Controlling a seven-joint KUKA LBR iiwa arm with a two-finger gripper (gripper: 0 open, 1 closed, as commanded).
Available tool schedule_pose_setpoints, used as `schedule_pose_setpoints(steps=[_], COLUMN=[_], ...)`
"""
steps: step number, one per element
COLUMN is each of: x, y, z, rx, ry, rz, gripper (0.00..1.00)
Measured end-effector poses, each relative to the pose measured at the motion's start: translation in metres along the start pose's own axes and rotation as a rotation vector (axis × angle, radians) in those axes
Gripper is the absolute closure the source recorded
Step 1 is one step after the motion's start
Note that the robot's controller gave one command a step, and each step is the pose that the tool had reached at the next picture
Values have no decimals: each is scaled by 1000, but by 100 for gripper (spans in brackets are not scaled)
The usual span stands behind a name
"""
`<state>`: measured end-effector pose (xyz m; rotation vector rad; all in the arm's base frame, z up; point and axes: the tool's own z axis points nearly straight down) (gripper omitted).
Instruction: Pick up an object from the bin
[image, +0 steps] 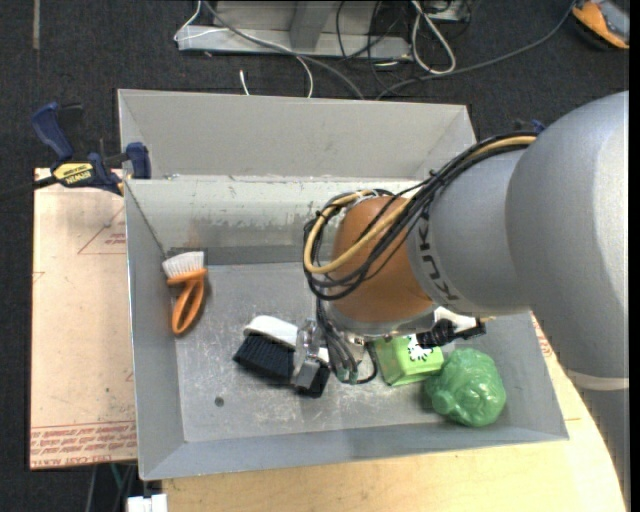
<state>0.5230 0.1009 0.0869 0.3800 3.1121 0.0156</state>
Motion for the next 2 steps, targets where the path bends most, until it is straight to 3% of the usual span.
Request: schedule_pose_setpoints(steps=[2], x=[1], y=[1], z=[-62], rx=[0], ry=[4], rz=[0], gripper=[100])
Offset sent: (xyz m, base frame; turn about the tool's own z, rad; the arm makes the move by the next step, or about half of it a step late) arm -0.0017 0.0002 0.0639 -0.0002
